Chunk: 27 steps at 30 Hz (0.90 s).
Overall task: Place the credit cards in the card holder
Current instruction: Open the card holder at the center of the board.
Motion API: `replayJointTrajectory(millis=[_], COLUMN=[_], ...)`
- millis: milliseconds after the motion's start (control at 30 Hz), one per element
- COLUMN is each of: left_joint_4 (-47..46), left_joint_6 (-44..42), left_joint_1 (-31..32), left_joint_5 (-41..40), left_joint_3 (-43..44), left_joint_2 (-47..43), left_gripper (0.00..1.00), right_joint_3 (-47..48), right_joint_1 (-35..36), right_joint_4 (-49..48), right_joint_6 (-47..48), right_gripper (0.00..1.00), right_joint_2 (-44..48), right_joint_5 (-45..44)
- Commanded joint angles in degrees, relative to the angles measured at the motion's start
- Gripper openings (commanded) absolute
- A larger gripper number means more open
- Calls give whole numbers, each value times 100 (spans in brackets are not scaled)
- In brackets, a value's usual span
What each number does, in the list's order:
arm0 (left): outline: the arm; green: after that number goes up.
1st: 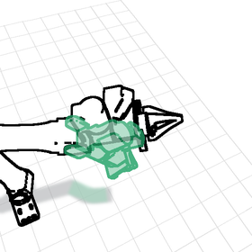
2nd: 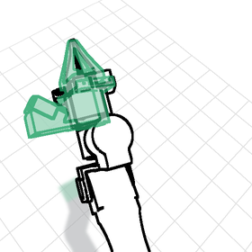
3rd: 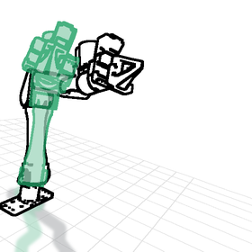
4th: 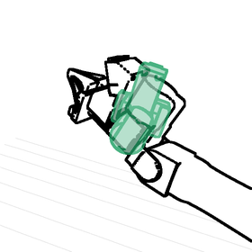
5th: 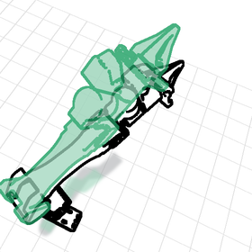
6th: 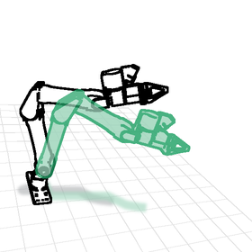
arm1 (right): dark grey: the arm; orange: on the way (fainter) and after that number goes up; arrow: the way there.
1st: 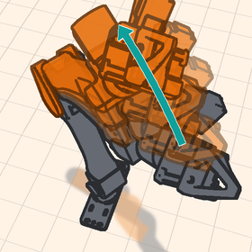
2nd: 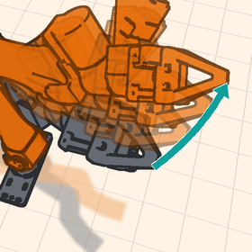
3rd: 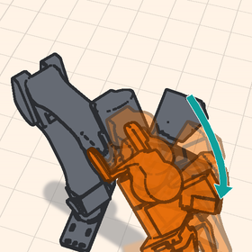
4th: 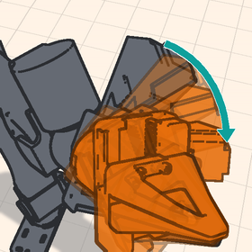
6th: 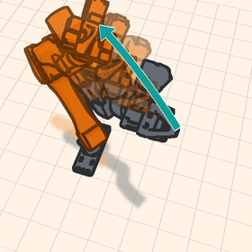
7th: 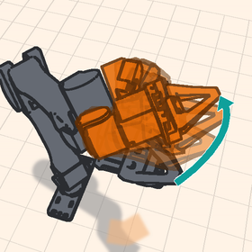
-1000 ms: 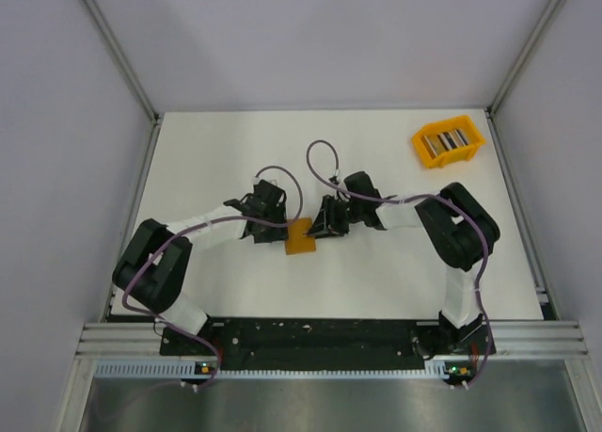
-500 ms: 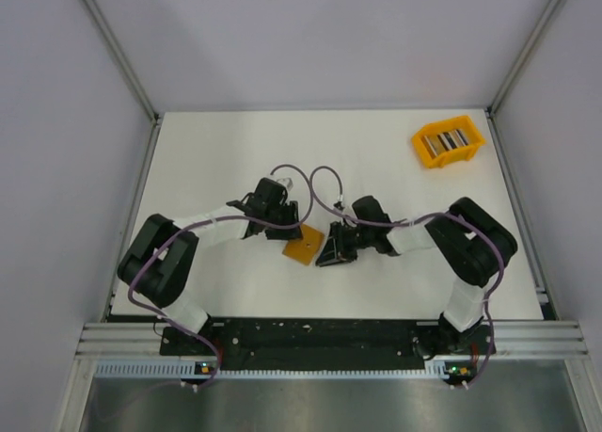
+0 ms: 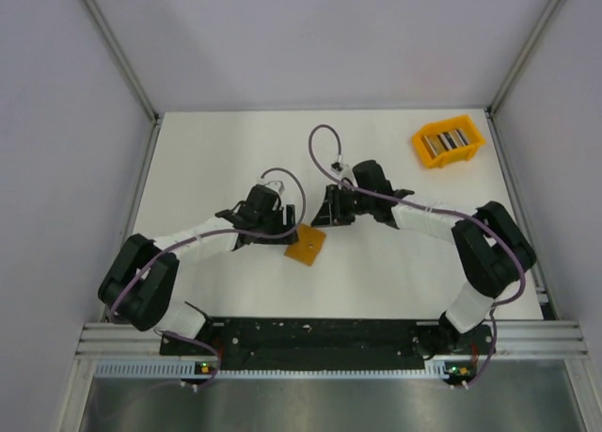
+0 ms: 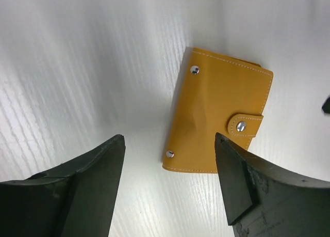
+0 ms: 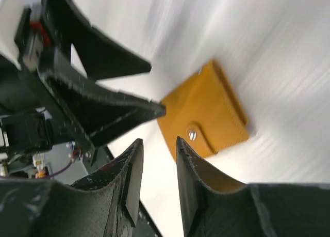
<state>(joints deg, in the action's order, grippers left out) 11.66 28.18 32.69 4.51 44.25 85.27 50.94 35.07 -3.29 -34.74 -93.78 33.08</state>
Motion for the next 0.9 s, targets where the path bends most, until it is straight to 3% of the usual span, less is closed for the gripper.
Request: replayJointTrajectory(millis=[0, 100, 367, 700, 867], left_joint_4=[-172, -296, -15, 126, 214], left_joint_6=[336, 398, 504, 373, 39], left_joint_1=[-8, 27, 387, 387, 379], left_joint_5=[-215, 163, -116, -399, -540], left_joint_3=[-328, -365, -277, 48, 154], left_joint_2=[-493, -565, -222, 182, 227], left_gripper=[75, 75, 75, 72, 71], right_joint_3=[873, 1067, 717, -514, -489], right_joint_1=[-88, -88, -88, 79, 88], right_joint_4=[653, 760, 839, -479, -314], right_joint_6=[687, 890, 1207, 328, 336], right_gripper=[32, 33, 33, 33, 33], right_joint_2=[-710, -1054, -1327, -827, -291], right_joint_5=[215, 488, 401, 621, 384])
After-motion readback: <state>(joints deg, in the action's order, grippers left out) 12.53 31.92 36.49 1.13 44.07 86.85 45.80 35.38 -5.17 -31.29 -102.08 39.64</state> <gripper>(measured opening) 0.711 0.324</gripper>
